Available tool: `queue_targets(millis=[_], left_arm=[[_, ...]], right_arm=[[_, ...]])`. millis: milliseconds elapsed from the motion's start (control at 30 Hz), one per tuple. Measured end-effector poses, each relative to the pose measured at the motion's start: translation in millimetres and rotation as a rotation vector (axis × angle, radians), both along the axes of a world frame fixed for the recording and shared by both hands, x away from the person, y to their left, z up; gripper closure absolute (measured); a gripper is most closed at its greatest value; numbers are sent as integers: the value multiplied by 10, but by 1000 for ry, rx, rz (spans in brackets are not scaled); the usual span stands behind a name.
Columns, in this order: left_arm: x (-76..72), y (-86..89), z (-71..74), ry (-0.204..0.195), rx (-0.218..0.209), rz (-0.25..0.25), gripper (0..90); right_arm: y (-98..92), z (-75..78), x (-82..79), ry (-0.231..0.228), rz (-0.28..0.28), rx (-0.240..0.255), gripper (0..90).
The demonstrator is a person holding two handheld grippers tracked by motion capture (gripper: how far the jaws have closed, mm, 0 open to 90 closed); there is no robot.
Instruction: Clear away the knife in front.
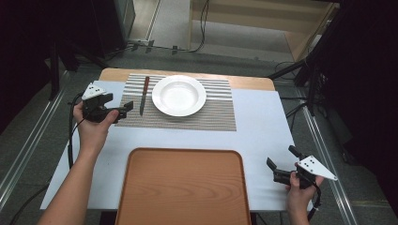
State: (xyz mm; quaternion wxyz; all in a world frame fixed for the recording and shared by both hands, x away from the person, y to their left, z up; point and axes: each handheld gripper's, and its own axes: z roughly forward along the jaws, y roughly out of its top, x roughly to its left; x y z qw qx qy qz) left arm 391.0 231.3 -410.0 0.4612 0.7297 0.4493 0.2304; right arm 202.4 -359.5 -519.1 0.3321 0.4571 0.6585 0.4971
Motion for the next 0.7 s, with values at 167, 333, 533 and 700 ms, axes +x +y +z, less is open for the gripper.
queue_targets(millis=[167, 333, 533, 700], left_arm=[[136, -53, -4, 14, 10, -1, 122], [271, -103, -30, 35, 0, -4, 123], [434, -174, -72, 64, 0, 1, 125], [580, -236, -96, 84, 6, 5, 126]], right_arm=[[5, -1, 6, -1, 3, -5, 0], [4, -2, 9, -2, 5, -5, 0], [0, -3, 14, -4, 8, -4, 0], [0, -3, 16, -3, 11, -3, 0]])
